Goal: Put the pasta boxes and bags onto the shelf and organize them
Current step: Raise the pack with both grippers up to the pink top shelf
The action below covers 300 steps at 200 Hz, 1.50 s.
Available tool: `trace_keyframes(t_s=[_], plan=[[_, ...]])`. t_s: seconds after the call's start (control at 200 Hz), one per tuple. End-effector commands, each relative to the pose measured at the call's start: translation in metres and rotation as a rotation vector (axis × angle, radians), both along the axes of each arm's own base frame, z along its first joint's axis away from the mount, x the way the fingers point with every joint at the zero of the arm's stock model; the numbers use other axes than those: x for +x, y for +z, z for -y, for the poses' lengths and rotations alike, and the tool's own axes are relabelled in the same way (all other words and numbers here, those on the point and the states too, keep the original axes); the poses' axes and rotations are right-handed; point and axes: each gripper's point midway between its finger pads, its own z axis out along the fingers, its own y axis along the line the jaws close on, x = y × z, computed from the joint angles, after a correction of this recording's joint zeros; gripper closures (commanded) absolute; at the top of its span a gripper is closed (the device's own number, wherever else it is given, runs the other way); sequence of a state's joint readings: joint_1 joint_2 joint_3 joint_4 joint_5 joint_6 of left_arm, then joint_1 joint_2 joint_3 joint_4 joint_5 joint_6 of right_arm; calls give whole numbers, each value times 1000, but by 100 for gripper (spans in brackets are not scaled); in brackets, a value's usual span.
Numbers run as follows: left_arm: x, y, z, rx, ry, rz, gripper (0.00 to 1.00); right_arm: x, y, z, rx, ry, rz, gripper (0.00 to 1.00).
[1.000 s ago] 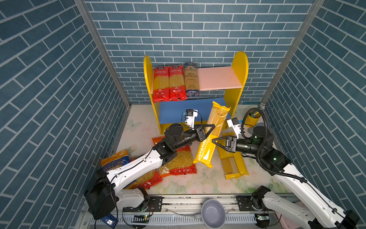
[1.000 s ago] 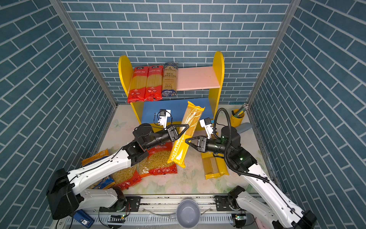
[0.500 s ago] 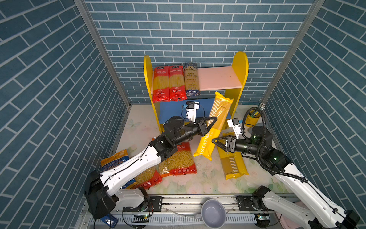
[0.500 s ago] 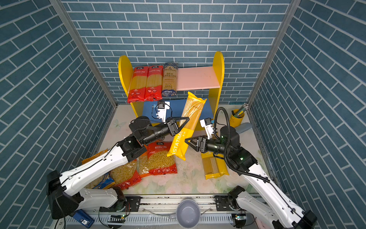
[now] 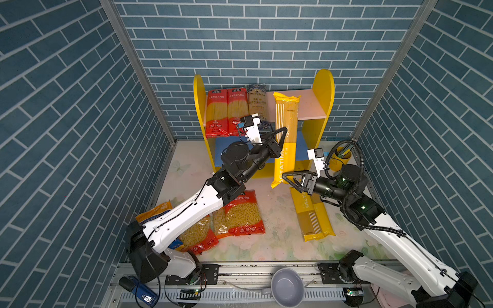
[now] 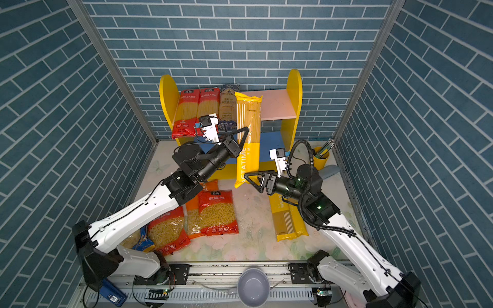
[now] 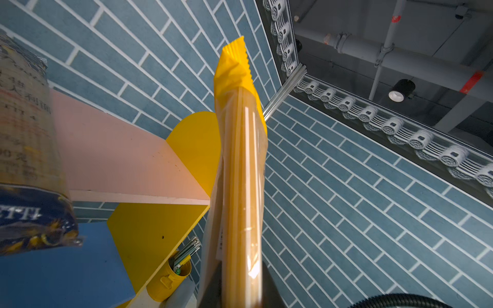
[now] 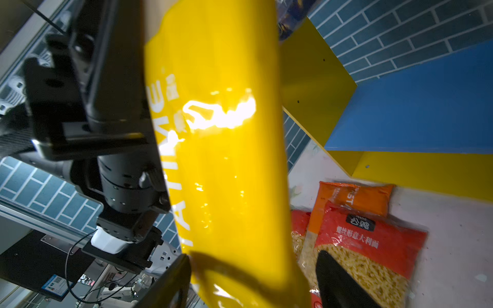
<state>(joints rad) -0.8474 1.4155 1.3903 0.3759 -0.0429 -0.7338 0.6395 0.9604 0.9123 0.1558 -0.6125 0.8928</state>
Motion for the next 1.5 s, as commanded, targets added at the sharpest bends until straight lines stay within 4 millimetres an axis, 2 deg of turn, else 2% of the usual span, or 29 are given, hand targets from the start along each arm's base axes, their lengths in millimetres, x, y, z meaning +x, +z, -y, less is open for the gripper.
trace_keyframes(t_s=[0.0, 0.21, 0.33, 0.45, 0.595, 0.75, 1.07, 1.14, 1.28, 1.496], plan=[[-15, 84, -35, -233, 64, 170, 100, 2, 47, -4, 175, 20, 74, 26], [0, 83, -39, -215, 139, 164, 100, 12, 77, -11, 269, 29, 94, 31], [12, 77, -43, -196, 164, 146, 100, 16, 82, -7, 284, -1, 95, 44], [19, 71, -42, -166, 168, 132, 100, 17, 87, -3, 298, -25, 106, 63], [22, 72, -37, -154, 154, 131, 100, 22, 95, -1, 310, -43, 121, 76], [32, 71, -47, -134, 181, 109, 88, 33, 105, 3, 304, -64, 127, 88], [46, 61, -63, -65, 220, 69, 52, 59, 135, 14, 276, -101, 128, 100], [49, 58, -65, -51, 229, 56, 49, 66, 141, 13, 244, -106, 129, 100], [44, 50, -71, -25, 233, 38, 47, 103, 130, 11, 147, -164, 45, 100], [35, 8, -71, 51, 202, -33, 45, 145, 140, 1, 163, -220, -38, 100]])
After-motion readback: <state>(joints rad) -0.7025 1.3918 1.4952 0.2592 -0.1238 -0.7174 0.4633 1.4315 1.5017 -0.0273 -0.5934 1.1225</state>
